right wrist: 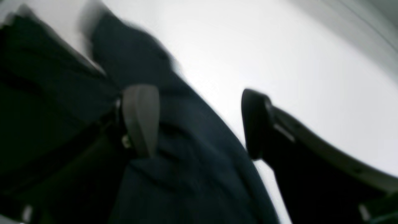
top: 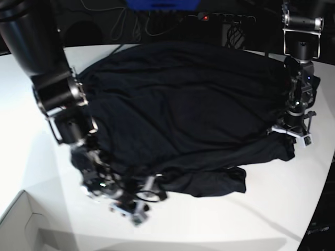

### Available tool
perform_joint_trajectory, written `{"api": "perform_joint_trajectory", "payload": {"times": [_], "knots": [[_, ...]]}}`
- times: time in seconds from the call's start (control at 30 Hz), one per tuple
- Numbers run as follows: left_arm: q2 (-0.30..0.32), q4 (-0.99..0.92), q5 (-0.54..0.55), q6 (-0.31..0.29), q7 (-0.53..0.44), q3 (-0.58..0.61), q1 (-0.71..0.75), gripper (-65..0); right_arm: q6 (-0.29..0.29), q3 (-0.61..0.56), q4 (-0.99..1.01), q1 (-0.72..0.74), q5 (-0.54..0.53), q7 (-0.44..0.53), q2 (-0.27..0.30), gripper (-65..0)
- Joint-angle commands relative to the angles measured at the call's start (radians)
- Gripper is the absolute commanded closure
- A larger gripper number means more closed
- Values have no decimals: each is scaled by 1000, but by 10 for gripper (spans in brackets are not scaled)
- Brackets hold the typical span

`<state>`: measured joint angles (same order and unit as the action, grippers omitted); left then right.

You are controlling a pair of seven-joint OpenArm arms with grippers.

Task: Layout the t-shirt on the table in an organized manner, then fold the t-shirt properly
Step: 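Pull the grabbed fabric with the right gripper back toward the shirt body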

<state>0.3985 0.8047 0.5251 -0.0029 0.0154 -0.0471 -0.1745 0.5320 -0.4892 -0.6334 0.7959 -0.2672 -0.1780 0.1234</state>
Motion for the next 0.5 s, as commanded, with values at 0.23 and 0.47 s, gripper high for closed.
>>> {"api": "perform_joint_trajectory", "payload": {"times": [0.23,0.47], "knots": [[-23,-14,-7,1,120,6,13,0,-68,145,-18,-65,-17,41,180,-380],[-22,-14,-7,1,120,6,-15,0,-69,146,-16,-165,-17,44,223,-377]]}}
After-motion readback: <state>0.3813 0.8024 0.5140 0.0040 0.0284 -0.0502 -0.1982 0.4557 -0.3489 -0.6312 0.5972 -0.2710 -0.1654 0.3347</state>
